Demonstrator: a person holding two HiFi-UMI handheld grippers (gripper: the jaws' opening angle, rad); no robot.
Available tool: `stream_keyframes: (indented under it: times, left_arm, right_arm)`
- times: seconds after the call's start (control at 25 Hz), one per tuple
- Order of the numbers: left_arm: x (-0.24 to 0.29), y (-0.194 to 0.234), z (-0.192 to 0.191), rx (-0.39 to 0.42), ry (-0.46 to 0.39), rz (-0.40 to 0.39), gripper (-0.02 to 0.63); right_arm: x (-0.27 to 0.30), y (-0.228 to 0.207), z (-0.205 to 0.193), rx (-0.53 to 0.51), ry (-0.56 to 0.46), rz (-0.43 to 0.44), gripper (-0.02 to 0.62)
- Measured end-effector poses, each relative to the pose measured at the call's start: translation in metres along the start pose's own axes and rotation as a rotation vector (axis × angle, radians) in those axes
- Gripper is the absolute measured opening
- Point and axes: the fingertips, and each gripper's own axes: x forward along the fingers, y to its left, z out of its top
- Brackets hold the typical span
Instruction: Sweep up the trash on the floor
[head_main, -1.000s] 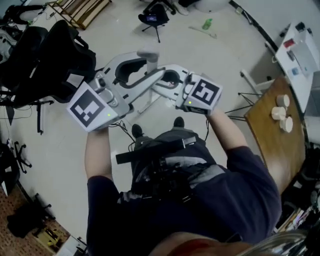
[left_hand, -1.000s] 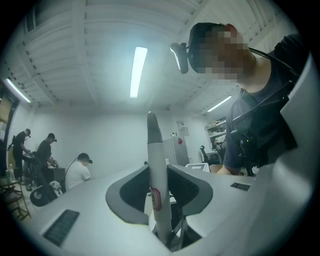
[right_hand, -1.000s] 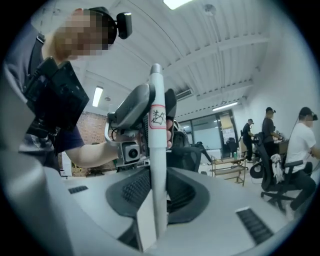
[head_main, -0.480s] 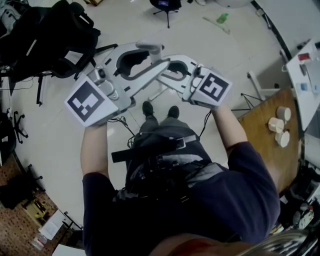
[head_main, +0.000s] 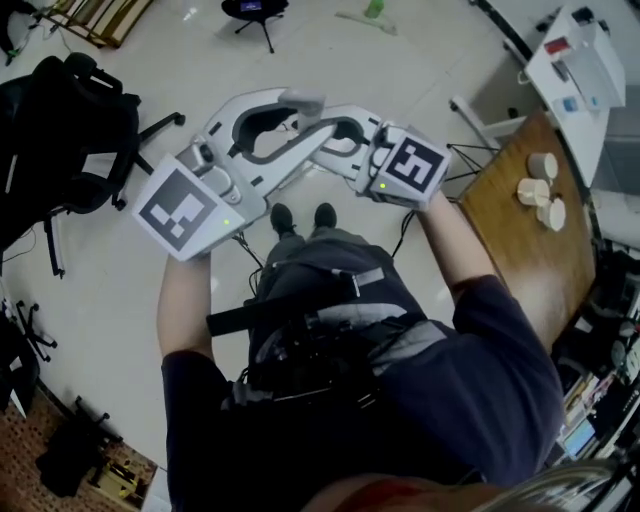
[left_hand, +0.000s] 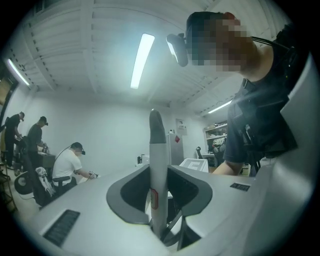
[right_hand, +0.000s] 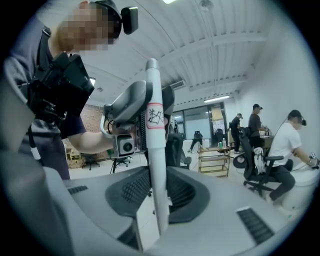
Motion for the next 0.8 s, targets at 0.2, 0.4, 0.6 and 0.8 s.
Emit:
stream_keyframes:
  times: [0.2, 0.4, 0.6, 0.8]
  left_arm:
    - [0.002, 0.007, -0.014, -0.046, -0.018, -0.070, 0.103]
    - [0.004, 0.012, -0.032, -0.102, -0.049, -0.125, 0.103]
    - [0.022, 0.003, -0.046, -0.163, -0.032, -0.153, 0.103]
    - [0.041, 0.002, -0.058, -0.172, -0.001, -0.140, 0.103]
  right_arm:
    - [0.002, -0.010, -0.014, 0.031, 0.052, -0.077, 0.112]
    - [0.005, -0.016, -0.036, 0.070, 0.116, -0.145, 0.112]
    - [-0.010, -0.015, -0.051, 0.115, 0.129, -0.151, 0.110]
    - [-0.020, -0.020, -0.066, 0.143, 0.122, -0.103, 0.110]
